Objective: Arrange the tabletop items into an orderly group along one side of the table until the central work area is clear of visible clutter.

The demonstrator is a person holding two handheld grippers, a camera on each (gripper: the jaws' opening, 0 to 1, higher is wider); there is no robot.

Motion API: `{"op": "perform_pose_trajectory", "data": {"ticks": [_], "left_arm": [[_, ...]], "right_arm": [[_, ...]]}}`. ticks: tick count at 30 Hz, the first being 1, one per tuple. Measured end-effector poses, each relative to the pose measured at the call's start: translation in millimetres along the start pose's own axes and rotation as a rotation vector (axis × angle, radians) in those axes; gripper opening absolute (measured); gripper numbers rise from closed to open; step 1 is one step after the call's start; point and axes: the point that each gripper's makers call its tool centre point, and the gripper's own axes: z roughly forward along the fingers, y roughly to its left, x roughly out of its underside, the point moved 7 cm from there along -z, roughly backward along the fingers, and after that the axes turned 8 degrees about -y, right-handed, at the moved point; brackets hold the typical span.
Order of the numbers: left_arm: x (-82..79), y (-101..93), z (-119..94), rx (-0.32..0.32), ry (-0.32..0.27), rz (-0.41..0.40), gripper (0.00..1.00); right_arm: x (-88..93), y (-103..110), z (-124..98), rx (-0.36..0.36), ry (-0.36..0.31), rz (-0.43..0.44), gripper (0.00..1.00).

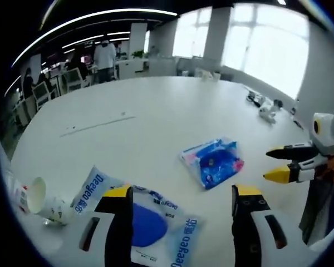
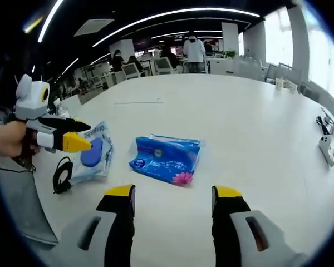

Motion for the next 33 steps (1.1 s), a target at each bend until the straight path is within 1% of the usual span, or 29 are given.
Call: {"op": "perform_pose_trajectory", "data": {"ticks": [4,6,9,14,15,16,19,22,24,26,30,33], "left_arm": [[2.1,3.8,-17.1,0.002,-0.007,0.013,0.67],[4.0,7.7,-21.8,-0.007,-0.006,-0.008,0.66],[4.6,18.3,-28.3,-0.01,-0.009,-0.007,0.67],[3.8,32.5,-41.8,-0.02,-0.016,-0.001,0.66],[7.0,28.1,-49.8,-0.024,-0.016,0.003,0.66],[7.6,28.5,-53.1,-0.027,-0.019,0.003,0.66],[4.3,36.5,-52.7,-0.034,-0.027,-0.001,0.66],[6.5,42.1,-63.9,-0.047,-0.031,-0.002,0.66],[3.1,51.8,-62.3,-0.049,-0.032,0.008,0.66],[1.8,59.8,-64.7,-0.047,-0.032,0.041,0.66],[1.6,72.8,-67.0,-0.046,-0.031,0.053,0.66],[-0.7,88.9,-66.0,-0.052,-0.032,0.052,0.66]], "right_arm": [[4.2,13.3,-6.5,0.006,0.001,-0.002,0.53],[5.8,20.2,-10.5,0.006,0.009,0.001,0.53],[5.0,29.1,-16.3,0.013,-0.002,-0.008,0.53],[5.9,42.1,-15.3,0.016,0.005,-0.008,0.52],[4.4,46.4,-14.9,0.013,0.002,-0.009,0.52],[3.2,48.9,-14.3,0.011,-0.002,-0.009,0.52],[-0.2,58.6,-12.2,0.001,-0.009,-0.009,0.52],[-1.8,66.5,-9.6,-0.006,-0.012,-0.007,0.52],[-2.6,71.1,-7.7,-0.009,-0.017,0.0,0.52],[-2.1,74.9,-5.9,-0.007,-0.015,0.005,0.51],[-1.4,83.1,-4.2,-0.007,-0.016,0.026,0.5],[-0.7,89.8,-2.8,-0.008,-0.018,0.059,0.49]]}}
